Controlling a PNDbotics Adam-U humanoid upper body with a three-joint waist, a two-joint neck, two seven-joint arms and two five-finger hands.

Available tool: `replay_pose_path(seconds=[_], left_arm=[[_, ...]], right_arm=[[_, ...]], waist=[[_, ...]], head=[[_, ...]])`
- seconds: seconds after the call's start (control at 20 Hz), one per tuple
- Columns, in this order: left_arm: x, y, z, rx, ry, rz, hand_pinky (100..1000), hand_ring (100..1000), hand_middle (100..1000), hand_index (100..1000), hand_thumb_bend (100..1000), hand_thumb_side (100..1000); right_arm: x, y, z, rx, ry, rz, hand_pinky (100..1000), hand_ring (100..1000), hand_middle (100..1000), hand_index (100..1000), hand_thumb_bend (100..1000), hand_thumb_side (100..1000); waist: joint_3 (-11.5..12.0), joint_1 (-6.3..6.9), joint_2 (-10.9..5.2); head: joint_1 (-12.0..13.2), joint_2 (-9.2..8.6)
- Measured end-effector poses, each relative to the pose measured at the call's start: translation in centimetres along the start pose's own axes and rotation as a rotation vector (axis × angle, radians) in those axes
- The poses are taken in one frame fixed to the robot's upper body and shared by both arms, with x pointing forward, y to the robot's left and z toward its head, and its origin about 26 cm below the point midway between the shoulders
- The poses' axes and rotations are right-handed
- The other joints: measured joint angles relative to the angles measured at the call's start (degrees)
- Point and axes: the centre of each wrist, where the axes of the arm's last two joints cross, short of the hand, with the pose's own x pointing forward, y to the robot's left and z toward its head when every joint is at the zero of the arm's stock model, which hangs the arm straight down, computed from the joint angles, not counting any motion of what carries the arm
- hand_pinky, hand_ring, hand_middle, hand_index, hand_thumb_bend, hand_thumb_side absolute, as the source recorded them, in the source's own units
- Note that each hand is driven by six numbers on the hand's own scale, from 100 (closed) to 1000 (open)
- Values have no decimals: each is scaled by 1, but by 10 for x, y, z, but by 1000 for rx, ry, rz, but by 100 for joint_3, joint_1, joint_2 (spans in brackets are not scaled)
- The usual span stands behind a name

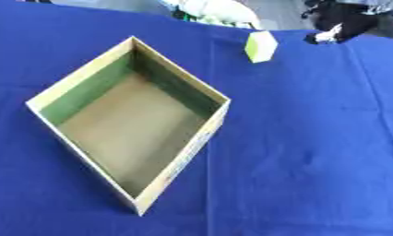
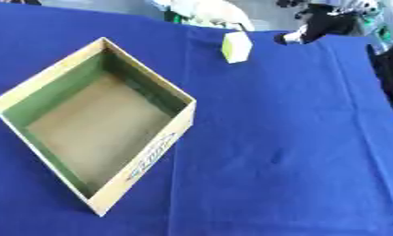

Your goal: Pick up objects on the table and place them in the box.

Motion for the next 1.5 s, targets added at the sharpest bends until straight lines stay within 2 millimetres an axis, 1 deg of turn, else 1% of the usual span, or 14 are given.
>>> replay_pose_path(seconds=[0.2, 0.5, 0.9, 1.0, 1.15, 1.35, 1.5], left_arm=[[1, -2, -1, -7, -5, 7, 713, 747, 880, 657, 255, 870], [2, -2, -2, -11, -9, 10, 713, 747, 881, 656, 249, 871], [4, -4, -6, -15, -23, 18, 714, 747, 884, 655, 239, 873], [4, -4, -6, -16, -23, 18, 714, 747, 884, 655, 237, 874], [4, -4, -6, -18, -23, 18, 714, 746, 884, 655, 233, 874], [5, -5, -7, -20, -28, 22, 715, 746, 886, 654, 213, 863], [5, -5, -7, -21, -29, 21, 715, 746, 887, 654, 216, 869]], right_arm=[[7, 2, -7, -5, -26, 14, 945, 927, 900, 1000, 217, 600], [12, 1, -13, -1, -48, 23, 942, 926, 900, 1000, 125, 577], [16, -2, -16, -4, -56, 23, 950, 933, 909, 1000, 107, 571], [16, -1, -16, 1, -52, 24, 955, 936, 914, 1000, 144, 578], [15, -1, -16, 13, -45, 29, 974, 947, 929, 1000, 225, 592], [14, -1, -15, 25, -26, 44, 985, 948, 939, 1000, 226, 590], [13, -2, -13, 40, -7, 63, 1000, 955, 950, 1000, 217, 580]], waist=[[97, -5, 9], [193, -44, 93], [365, -134, 208], [432, -182, 236], [493, -232, 278], [563, -286, 335], [571, -317, 356]], head=[[-79, -1], [-231, -2], [-385, -54], [-403, -84], [-417, -118], [-430, -174], [-426, -198]])
